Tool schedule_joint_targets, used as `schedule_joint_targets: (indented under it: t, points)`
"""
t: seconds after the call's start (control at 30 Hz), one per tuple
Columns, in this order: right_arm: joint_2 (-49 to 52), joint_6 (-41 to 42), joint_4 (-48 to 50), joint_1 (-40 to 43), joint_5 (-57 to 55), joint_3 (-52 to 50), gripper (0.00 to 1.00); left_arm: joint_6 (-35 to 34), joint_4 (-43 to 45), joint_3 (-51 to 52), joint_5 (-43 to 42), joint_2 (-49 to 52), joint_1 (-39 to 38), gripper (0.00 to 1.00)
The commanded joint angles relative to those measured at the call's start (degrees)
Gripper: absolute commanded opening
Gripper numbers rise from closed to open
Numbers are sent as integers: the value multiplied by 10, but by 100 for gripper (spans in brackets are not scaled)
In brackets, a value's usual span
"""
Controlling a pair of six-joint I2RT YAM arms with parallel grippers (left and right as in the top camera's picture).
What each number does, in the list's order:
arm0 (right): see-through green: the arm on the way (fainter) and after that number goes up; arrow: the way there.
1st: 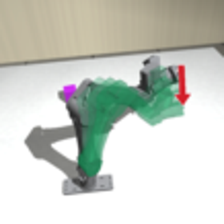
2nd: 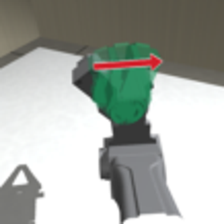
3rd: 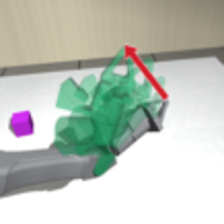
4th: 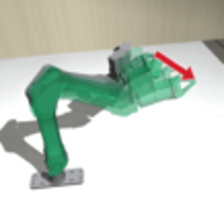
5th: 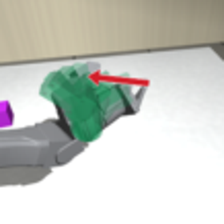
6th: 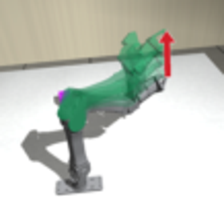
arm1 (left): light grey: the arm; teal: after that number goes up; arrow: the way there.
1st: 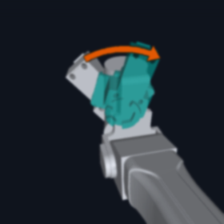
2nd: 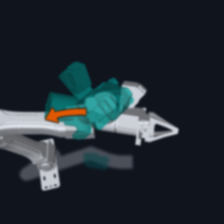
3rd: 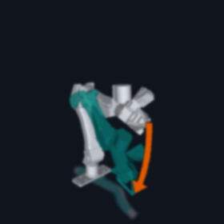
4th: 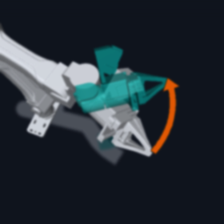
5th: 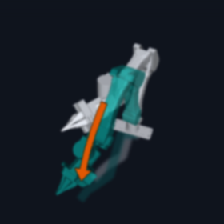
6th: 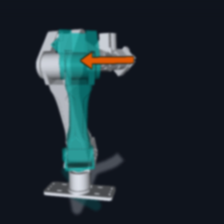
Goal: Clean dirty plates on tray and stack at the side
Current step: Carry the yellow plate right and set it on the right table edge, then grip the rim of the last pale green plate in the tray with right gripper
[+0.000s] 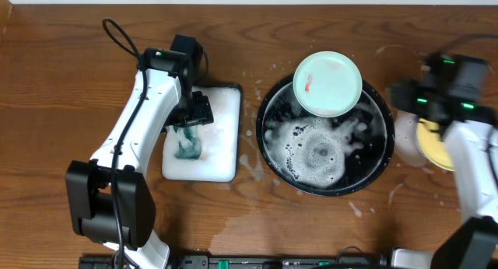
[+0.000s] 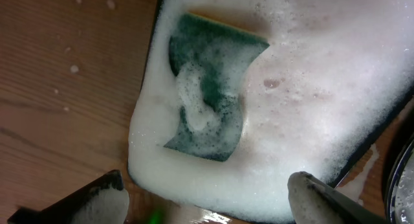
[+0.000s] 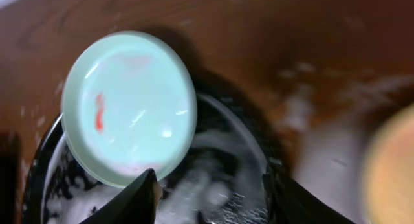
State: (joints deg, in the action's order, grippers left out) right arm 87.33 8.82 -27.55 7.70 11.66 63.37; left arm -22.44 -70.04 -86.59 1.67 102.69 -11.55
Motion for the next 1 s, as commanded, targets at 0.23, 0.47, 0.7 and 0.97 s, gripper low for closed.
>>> schedule_joint_targets:
  t: [0.23, 0.47, 0.7, 0.97]
  points:
    - [216, -28, 196, -60, -105, 4, 48, 1, -2, 4, 3, 4, 3, 84]
    - [254, 15, 214, -62, -33, 4, 33, 1, -2, 4, 3, 4, 3, 83]
    - [253, 26, 197, -63, -33, 4, 1, 1, -2, 4, 3, 4, 3, 84]
    - [129, 25, 67, -63, -33, 4, 1, 1, -2, 4, 3, 4, 3, 84]
